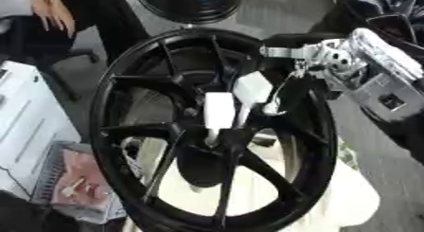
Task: Pull the pin out of the wheel hub.
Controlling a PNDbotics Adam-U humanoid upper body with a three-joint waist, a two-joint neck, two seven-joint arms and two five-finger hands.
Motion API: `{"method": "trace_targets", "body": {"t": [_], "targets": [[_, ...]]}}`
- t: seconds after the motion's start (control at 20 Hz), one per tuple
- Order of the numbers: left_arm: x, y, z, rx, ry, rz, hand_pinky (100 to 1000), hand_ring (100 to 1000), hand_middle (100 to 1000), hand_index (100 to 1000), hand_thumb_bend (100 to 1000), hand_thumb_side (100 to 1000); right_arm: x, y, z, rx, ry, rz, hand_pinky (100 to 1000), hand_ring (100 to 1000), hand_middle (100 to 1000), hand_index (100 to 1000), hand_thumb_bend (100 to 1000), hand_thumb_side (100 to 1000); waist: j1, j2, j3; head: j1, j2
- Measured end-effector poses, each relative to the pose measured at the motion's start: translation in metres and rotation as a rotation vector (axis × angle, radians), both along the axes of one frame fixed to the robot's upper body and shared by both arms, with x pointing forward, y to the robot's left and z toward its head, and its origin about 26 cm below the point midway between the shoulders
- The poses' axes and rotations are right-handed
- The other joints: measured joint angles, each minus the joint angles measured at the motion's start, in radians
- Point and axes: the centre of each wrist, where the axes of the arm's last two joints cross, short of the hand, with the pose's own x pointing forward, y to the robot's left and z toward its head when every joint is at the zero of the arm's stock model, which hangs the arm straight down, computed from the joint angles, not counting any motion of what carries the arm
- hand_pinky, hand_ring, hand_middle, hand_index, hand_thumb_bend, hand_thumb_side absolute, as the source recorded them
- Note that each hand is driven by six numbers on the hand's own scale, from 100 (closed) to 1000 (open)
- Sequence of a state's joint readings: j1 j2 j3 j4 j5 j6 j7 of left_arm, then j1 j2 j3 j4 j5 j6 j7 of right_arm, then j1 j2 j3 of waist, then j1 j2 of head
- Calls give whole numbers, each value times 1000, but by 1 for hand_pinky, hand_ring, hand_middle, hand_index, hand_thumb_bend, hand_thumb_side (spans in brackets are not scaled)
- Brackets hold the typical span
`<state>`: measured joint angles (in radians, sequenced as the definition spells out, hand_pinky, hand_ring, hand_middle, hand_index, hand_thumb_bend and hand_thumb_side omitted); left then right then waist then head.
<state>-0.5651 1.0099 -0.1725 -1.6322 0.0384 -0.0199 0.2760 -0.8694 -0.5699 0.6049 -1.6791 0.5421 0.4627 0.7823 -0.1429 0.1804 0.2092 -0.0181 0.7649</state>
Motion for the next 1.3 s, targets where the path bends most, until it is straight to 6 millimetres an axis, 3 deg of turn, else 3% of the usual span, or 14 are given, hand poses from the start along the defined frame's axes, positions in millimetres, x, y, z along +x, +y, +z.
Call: {"method": "trace_targets", "body": {"t": [0.6, 1.1, 1.3], "targets": [[2, 1, -4, -9, 10, 10, 921, 847, 713, 873, 100, 570, 1, -1, -2, 35, 19, -18, 856, 787, 588, 659, 291, 100, 0, 0, 2, -3, 0], [5, 7, -12, -23, 35, 38, 927, 850, 712, 873, 100, 574, 0, -1, -1, 65, 10, -46, 839, 725, 429, 495, 145, 100, 0, -3, 2, -4, 0], [6, 9, -15, -29, 48, 49, 928, 850, 713, 873, 100, 576, -4, 1, 4, 89, -15, -54, 838, 716, 403, 472, 137, 100, 0, -8, 2, -4, 0]]}}
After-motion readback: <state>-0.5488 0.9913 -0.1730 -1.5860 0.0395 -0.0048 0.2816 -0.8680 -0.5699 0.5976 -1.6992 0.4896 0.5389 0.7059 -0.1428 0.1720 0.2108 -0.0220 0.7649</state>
